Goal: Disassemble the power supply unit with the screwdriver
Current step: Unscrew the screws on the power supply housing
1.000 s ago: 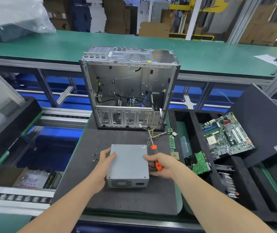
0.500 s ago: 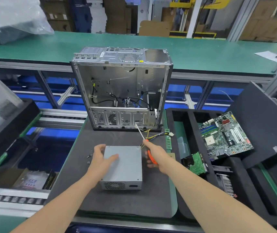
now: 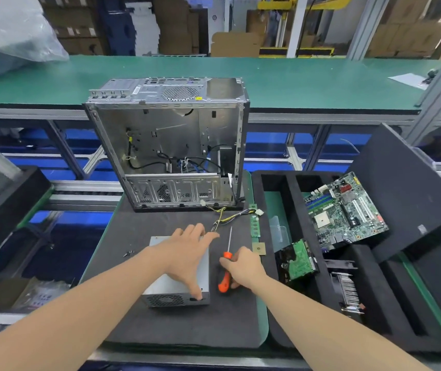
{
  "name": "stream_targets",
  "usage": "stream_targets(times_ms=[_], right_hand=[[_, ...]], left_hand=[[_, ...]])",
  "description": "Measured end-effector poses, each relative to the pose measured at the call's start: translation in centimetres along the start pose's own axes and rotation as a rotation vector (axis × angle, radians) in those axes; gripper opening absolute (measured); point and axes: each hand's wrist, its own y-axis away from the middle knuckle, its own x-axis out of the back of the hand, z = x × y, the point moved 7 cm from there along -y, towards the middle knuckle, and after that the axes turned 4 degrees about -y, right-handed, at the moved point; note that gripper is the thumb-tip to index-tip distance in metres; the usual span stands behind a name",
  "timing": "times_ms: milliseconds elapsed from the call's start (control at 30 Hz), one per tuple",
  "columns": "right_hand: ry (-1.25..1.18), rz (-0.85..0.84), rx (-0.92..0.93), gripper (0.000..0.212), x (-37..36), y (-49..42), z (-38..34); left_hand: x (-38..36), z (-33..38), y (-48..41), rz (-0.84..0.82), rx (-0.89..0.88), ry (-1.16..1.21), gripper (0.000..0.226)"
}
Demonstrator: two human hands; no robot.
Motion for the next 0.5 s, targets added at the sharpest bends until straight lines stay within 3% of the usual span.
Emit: stream_targets(times_ms=[67, 133, 233, 300, 400, 500], right_hand=[[0.145, 0.076, 0.075, 0.044, 0.5, 0.3, -0.3], [0.309, 0.117, 0.281, 0.067, 0.7, 0.6, -1.7], [0.36, -0.235, 0.509, 0.131, -1.6, 1.3, -3.2], [0.329, -0.365, 0.53, 0.153, -2.7, 1.3, -3.0], [0.278, -0.342, 0.514, 0.16, -3.7, 1.1, -2.5], [0.338, -0.245, 0.578, 0.147, -4.3, 0.9, -2.3]], left_hand=[[0.1, 0.1, 0.0, 0.015, -0.011, 0.014, 0.147], [0.2, 0.1, 0.0, 0.031, -0.026, 0.038, 0.142], [0.5, 0.2, 0.0, 0.072, -0.046, 0.026, 0.129], [0.6, 0.2, 0.1, 0.091, -0.055, 0.029, 0.12], [0.9, 0.1, 0.2, 0.104, -0.067, 0.074, 0.113], [1.0, 0.2, 0.2, 0.119, -0.079, 0.089, 0.109]])
